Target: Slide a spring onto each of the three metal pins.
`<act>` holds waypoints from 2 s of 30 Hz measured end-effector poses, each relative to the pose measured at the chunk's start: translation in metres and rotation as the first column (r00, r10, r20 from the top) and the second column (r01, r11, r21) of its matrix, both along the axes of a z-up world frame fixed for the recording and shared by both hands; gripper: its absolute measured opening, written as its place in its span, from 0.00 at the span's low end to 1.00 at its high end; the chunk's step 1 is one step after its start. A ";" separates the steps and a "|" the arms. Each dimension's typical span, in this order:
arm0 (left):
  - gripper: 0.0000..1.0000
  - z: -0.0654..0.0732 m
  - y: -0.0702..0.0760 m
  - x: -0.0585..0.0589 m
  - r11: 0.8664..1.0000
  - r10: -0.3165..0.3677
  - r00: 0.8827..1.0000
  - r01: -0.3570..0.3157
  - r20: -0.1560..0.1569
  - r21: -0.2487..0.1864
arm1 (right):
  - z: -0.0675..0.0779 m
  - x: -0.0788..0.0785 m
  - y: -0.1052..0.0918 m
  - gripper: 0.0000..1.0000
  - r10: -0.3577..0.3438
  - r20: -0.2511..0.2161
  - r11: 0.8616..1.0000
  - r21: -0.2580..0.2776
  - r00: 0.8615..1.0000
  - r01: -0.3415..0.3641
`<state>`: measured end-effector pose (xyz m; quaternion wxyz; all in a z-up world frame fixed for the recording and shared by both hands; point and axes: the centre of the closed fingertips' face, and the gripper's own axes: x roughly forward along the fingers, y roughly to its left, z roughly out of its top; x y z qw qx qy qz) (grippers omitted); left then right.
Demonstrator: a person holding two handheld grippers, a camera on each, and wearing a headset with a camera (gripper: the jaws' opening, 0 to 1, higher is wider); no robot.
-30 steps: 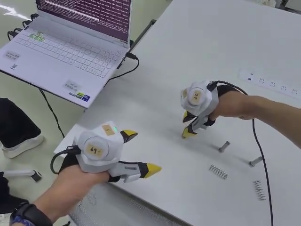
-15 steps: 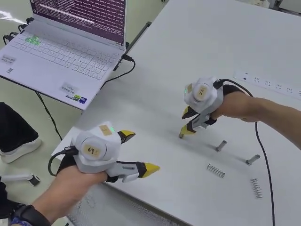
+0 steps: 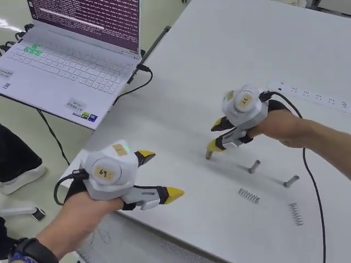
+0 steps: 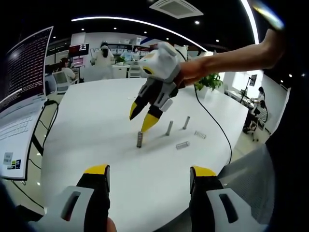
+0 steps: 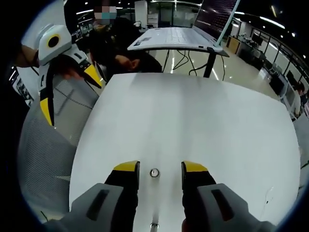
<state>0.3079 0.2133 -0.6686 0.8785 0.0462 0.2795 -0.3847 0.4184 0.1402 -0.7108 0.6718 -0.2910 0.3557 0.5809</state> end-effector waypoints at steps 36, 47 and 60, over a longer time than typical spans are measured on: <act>0.64 0.005 -0.008 0.004 1.000 -0.016 1.000 0.016 0.010 -0.002 | 0.035 -0.003 -0.046 0.42 -0.272 0.030 0.947 0.187 0.962 0.262; 0.64 0.007 -0.010 0.005 1.000 -0.026 1.000 0.026 0.012 0.002 | 0.036 -0.011 -0.082 0.48 -0.368 0.018 0.909 0.215 0.930 0.356; 0.64 0.008 -0.016 0.010 0.999 -0.043 0.999 0.043 0.017 0.003 | 0.039 -0.036 -0.122 0.53 -0.497 -0.013 0.838 0.255 0.868 0.483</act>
